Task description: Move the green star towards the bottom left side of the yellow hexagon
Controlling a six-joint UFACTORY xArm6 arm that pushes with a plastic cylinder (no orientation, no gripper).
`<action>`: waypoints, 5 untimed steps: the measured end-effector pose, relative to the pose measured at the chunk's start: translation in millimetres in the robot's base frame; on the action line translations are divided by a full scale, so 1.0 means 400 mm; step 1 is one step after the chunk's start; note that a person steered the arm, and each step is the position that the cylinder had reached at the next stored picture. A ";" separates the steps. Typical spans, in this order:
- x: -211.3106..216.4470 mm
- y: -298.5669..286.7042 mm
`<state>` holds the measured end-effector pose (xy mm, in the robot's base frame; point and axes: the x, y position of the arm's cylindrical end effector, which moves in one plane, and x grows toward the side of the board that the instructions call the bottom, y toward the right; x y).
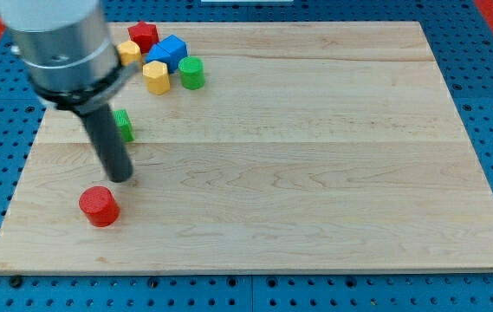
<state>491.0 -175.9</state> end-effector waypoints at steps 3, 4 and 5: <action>-0.234 -0.007; -0.184 0.169; 0.027 0.261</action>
<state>501.9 -71.4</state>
